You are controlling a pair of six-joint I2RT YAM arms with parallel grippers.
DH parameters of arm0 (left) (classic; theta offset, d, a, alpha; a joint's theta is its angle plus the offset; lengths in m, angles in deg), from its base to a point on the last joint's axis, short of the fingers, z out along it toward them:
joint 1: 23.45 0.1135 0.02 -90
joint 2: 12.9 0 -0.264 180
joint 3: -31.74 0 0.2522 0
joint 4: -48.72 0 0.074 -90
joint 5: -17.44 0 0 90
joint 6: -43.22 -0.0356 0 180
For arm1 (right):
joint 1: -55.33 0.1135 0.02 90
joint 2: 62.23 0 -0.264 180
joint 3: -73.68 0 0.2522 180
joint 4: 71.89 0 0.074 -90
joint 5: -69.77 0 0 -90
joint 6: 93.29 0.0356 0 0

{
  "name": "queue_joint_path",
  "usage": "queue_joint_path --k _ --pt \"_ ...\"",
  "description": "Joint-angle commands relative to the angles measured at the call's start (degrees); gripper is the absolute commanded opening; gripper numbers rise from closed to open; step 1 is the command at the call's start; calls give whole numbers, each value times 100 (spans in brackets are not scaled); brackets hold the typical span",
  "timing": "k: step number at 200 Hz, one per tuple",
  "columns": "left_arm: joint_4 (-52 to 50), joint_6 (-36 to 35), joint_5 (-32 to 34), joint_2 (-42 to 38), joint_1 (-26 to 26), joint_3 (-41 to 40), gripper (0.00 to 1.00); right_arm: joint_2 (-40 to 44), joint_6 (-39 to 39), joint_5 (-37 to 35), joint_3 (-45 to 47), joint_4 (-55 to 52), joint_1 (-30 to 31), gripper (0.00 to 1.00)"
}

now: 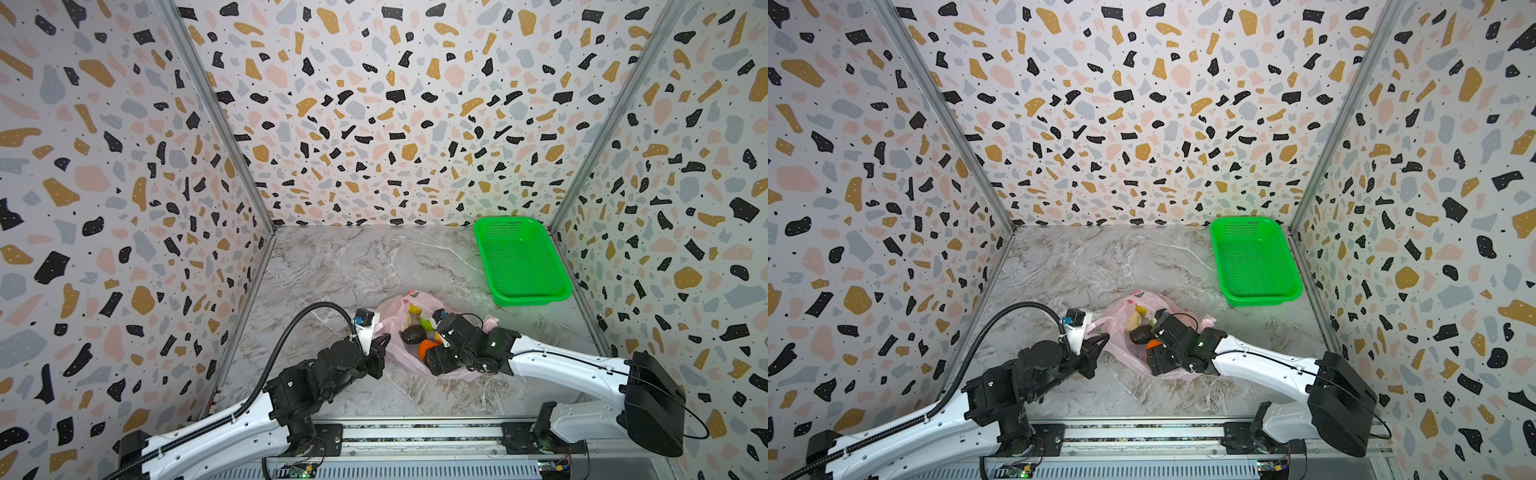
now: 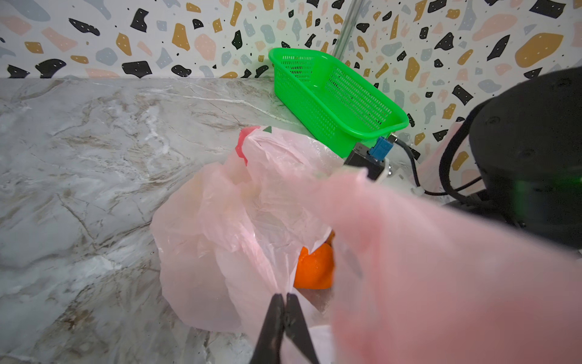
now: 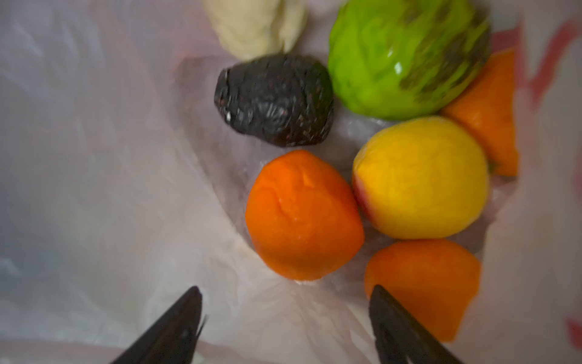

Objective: Untie the knot of the plastic bag and take out the fruit
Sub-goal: Open the plastic bag at the center of the table.

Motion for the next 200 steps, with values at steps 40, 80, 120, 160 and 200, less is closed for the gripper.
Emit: queue_joint_path --k 40,80,120,160,200 --pt "-552 305 -463 -204 -207 62 0 558 521 183 264 -942 361 96" --pt "-579 249 -148 -290 -229 -25 0 175 43 504 -783 -901 116 96" --pt "-430 200 -161 -107 -237 -127 0 -112 -219 439 -1346 -768 -124 95" --pt "-603 324 51 -240 -247 -202 0 -490 -91 687 -1126 -144 -231 83" --pt "-753 441 275 -353 -255 -144 0 -744 49 302 -963 -201 177 71"
